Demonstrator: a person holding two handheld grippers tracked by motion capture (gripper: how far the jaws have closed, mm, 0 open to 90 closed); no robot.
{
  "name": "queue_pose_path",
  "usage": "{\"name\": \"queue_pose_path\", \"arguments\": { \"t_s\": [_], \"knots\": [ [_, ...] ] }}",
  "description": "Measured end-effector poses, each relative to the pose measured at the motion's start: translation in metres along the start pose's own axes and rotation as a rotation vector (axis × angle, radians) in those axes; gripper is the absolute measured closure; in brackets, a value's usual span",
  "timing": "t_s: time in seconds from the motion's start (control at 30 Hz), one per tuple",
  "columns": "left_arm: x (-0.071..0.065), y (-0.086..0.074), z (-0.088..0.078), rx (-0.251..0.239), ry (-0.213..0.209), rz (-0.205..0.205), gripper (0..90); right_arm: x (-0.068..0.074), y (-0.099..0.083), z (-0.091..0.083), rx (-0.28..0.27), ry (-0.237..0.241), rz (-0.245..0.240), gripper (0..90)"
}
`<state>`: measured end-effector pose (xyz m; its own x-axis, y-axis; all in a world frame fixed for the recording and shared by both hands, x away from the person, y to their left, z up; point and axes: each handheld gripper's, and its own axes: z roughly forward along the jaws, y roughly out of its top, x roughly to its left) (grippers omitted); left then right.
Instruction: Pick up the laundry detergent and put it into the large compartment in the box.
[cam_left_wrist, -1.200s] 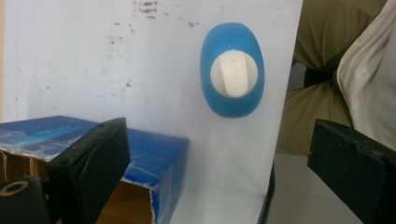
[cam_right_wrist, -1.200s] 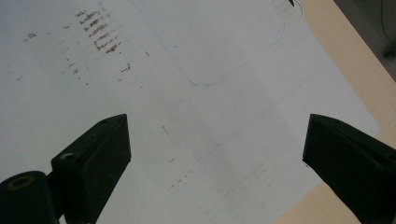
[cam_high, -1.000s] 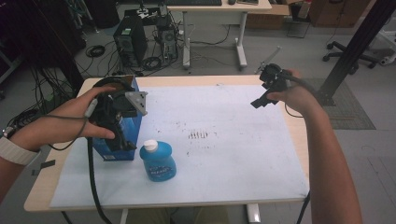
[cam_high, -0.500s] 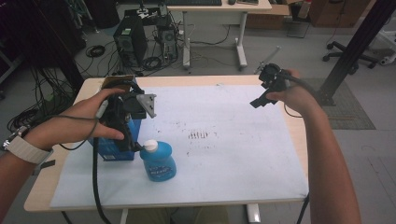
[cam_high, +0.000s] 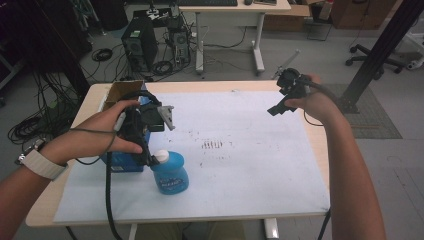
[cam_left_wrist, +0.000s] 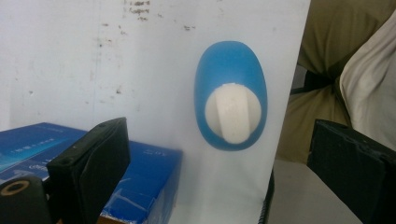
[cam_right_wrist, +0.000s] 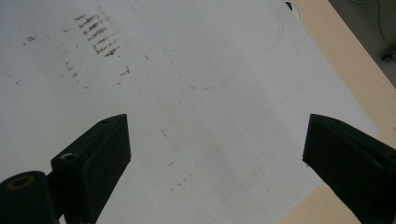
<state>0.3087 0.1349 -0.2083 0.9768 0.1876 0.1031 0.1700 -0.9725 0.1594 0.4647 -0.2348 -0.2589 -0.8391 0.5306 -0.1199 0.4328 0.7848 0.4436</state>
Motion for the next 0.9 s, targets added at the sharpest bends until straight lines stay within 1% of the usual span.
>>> {"name": "queue_pose_path", "arguments": {
  "t_s": [0.1,0.13,0.17,0.23,0.47,0.5,0.6,0.73,0.9],
  "knots": [
    [-0.001,0.002,0.002,0.007,0.004,-0.009,6.3,0.0,0.001,0.0,-0.003,0.001,-0.001,7.7],
    [-0.001,0.002,0.003,0.008,0.003,-0.019,6.8,0.0,0.001,0.001,-0.003,0.003,-0.003,7.7],
    [-0.001,0.003,0.004,0.019,0.003,-0.02,6.7,0.001,0.001,0.001,-0.003,0.004,-0.003,7.7],
    [-0.001,0.003,0.005,0.022,0.0,-0.021,6.8,0.001,0.001,0.001,-0.003,0.004,-0.004,7.7],
    [-0.002,0.006,0.008,0.009,-0.001,-0.019,6.8,0.001,0.002,0.002,-0.003,0.004,-0.004,7.7],
    [-0.003,0.006,0.01,0.0,-0.002,-0.026,6.8,0.001,0.002,0.002,-0.004,0.004,-0.004,7.7],
    [-0.003,0.007,0.012,0.004,-0.003,-0.017,6.8,0.001,0.002,0.002,-0.004,0.005,-0.006,7.7],
    [-0.003,0.007,0.017,0.014,-0.004,-0.028,7.0,0.001,0.002,0.002,-0.007,0.005,-0.005,7.7],
    [-0.004,0.007,0.022,-0.003,-0.013,-0.029,6.9,0.001,0.002,0.002,-0.004,0.006,-0.005,7.7]
  ]
}}
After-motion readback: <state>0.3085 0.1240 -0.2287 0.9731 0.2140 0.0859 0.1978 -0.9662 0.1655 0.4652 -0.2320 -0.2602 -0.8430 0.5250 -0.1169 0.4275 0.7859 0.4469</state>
